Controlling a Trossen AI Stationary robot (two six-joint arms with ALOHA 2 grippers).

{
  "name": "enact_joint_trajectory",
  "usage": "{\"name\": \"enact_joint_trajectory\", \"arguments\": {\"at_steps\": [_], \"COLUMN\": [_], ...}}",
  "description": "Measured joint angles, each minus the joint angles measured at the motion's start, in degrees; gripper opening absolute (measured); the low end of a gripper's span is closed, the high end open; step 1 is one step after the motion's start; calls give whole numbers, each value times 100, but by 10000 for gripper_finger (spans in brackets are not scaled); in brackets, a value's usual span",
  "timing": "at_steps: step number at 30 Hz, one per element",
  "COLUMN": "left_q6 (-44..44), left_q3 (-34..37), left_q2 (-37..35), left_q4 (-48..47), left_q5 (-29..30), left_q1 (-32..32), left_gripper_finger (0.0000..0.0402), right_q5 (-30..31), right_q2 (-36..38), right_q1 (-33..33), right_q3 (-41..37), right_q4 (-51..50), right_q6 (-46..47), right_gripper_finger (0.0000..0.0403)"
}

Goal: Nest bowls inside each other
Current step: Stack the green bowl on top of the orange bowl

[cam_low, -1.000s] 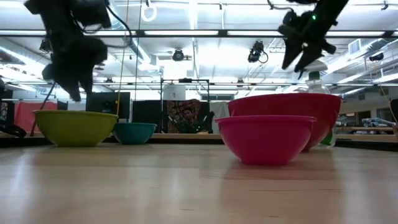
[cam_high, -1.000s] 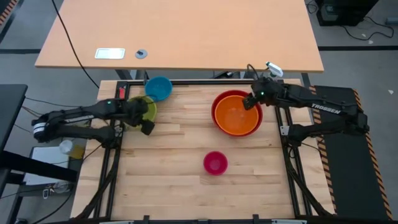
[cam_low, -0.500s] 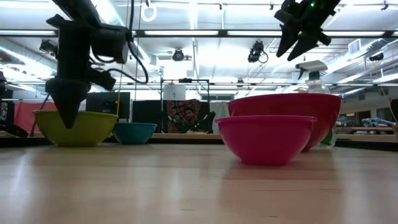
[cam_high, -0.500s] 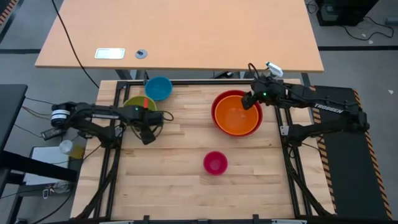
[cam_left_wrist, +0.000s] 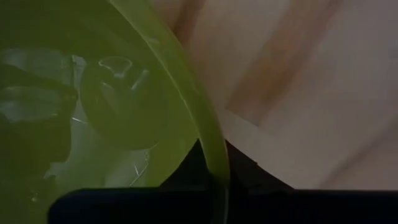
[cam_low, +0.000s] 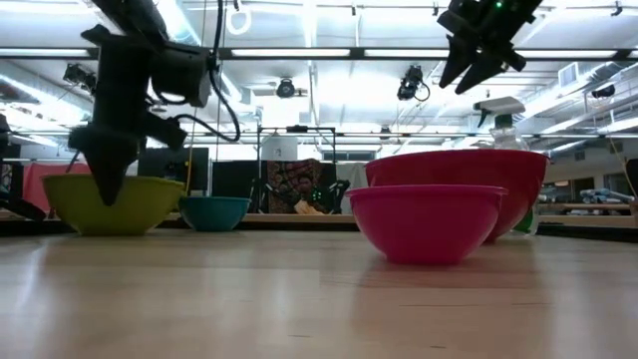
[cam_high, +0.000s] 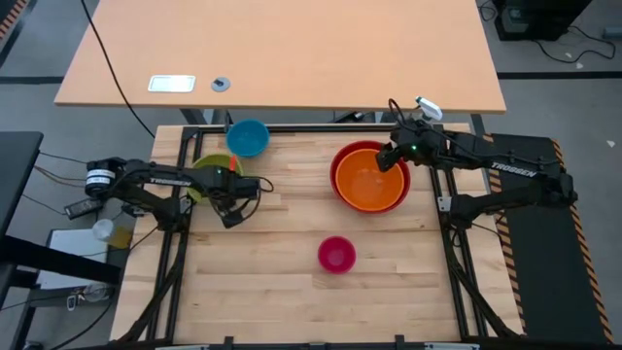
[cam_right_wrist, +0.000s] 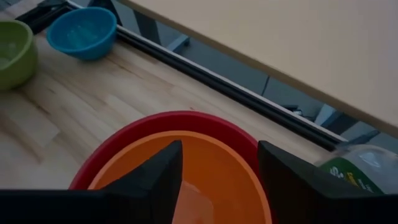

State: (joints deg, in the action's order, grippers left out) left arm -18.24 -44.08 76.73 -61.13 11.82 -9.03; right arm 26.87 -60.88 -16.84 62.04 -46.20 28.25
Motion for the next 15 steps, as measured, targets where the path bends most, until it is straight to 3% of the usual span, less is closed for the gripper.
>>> {"name": "enact_joint_trajectory", "arguments": {"at_steps": [8,15], "left_q6": [764,1668], "left_q3": [-1354,-3373], "left_q2": [161,1324], "left_q4": [63,-156], "left_q5": [-550,-633], "left_q1": [477,705], "left_gripper_finger": [9,8], "right_q5": [-130,-608], "right_q2": [0,13], "right_q1": [-26,-134], "right_q3": [0,124], "right_q4": [207,236], "right_q6": [-144,-101], "right_gripper_finger": [212,212]}}
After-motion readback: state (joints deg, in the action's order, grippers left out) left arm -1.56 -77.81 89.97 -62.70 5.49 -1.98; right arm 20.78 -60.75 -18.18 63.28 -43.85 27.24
